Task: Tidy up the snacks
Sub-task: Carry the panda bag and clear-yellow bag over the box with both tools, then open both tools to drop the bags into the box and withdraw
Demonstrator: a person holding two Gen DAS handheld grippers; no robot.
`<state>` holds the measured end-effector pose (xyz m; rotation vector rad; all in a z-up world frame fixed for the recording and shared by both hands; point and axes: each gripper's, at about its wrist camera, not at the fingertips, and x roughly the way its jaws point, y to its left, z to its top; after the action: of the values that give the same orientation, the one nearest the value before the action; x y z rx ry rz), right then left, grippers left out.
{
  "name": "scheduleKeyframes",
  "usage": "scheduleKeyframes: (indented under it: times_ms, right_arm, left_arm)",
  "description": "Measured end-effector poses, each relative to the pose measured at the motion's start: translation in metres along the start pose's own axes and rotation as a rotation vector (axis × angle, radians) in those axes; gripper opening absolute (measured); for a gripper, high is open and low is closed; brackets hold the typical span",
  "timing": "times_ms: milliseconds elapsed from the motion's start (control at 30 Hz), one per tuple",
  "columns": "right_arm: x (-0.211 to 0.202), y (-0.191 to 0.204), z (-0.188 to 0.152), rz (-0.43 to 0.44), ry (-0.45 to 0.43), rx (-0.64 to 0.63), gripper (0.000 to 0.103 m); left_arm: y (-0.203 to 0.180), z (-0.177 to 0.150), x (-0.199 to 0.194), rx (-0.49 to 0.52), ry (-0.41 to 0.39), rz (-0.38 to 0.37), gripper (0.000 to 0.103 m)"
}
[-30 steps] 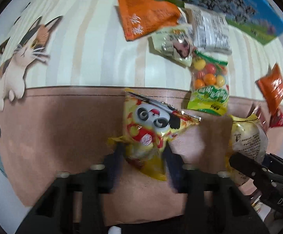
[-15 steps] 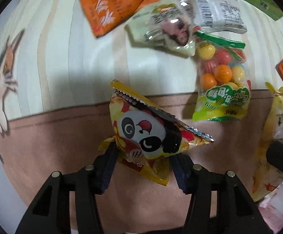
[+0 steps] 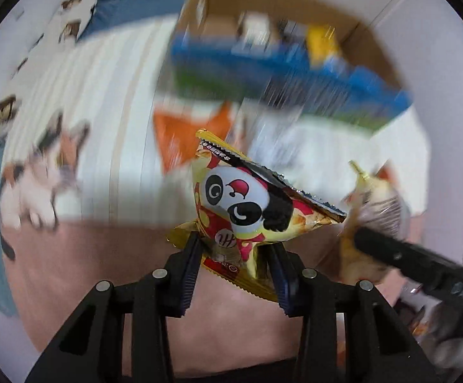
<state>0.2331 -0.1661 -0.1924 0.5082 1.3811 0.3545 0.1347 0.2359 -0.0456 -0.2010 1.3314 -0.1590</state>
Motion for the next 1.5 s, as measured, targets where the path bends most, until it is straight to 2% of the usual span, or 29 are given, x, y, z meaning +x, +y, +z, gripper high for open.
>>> scheduleKeyframes:
  times_ms: [133, 167, 200, 300, 367, 500, 733, 800, 833, 867, 900, 933, 967, 1100, 1267, 1500]
  right_arm:
    - [-0.040, 0.026, 0.051, 0.026, -0.093, -0.054, 0.051]
    - [-0.046, 0.032, 0.066, 0.018, -0.114, -0.069, 0.051]
    - [-0.051, 0.039, 0.083, 0.005, -0.133, -0.087, 0.051]
    - [-0.049, 0.050, 0.128, -0.039, -0.160, -0.114, 0.051]
    - [-0.038, 0.054, 0.155, -0.066, -0.157, -0.117, 0.051]
    - [-0.005, 0.055, 0.198, -0.110, -0.118, -0.091, 0.051]
    - [0.051, 0.045, 0.232, -0.149, -0.010, -0.049, 0.053]
    - [0.068, 0.036, 0.236, -0.162, 0.048, -0.017, 0.060]
    - [0.074, 0.034, 0.237, -0.190, 0.071, -0.024, 0.073]
    - [0.077, 0.032, 0.237, -0.208, 0.077, -0.033, 0.087]
    - [0.080, 0.028, 0.237, -0.225, 0.083, -0.041, 0.093]
    - [0.081, 0.025, 0.238, -0.236, 0.090, -0.041, 0.098]
    - [0.082, 0.023, 0.237, -0.234, 0.097, -0.041, 0.098]
    - [0.082, 0.022, 0.238, -0.273, 0.113, -0.066, 0.098]
    - [0.071, 0.024, 0.239, -0.309, 0.081, -0.087, 0.099]
    - [0.023, 0.042, 0.226, -0.352, -0.070, -0.144, 0.100]
  left_arm:
    - [-0.022, 0.077, -0.036, 0.012, -0.100, -0.032, 0.038]
    - [-0.044, 0.105, -0.013, 0.016, -0.110, -0.028, 0.038]
    - [-0.045, 0.121, -0.014, 0.017, -0.112, -0.022, 0.038]
    - [-0.052, 0.172, 0.009, -0.016, -0.059, -0.044, 0.038]
    - [-0.058, 0.204, 0.044, -0.047, -0.011, -0.051, 0.038]
    - [-0.044, 0.241, 0.095, -0.083, 0.103, -0.012, 0.038]
    - [-0.035, 0.261, 0.161, -0.097, 0.230, -0.002, 0.039]
    - [-0.028, 0.263, 0.181, -0.111, 0.284, 0.022, 0.039]
    - [-0.024, 0.265, 0.188, -0.119, 0.285, 0.028, 0.040]
    - [-0.021, 0.266, 0.191, -0.118, 0.277, 0.039, 0.046]
    - [-0.018, 0.265, 0.193, -0.121, 0.275, 0.051, 0.064]
    - [-0.016, 0.264, 0.193, -0.122, 0.275, 0.051, 0.076]
    - [-0.015, 0.263, 0.193, -0.119, 0.267, 0.033, 0.083]
    - [-0.020, 0.260, 0.191, -0.106, 0.261, 0.034, 0.088]
    - [-0.031, 0.260, 0.175, -0.087, 0.207, 0.035, 0.088]
    - [-0.058, 0.246, 0.103, -0.007, -0.048, 0.080, 0.088]
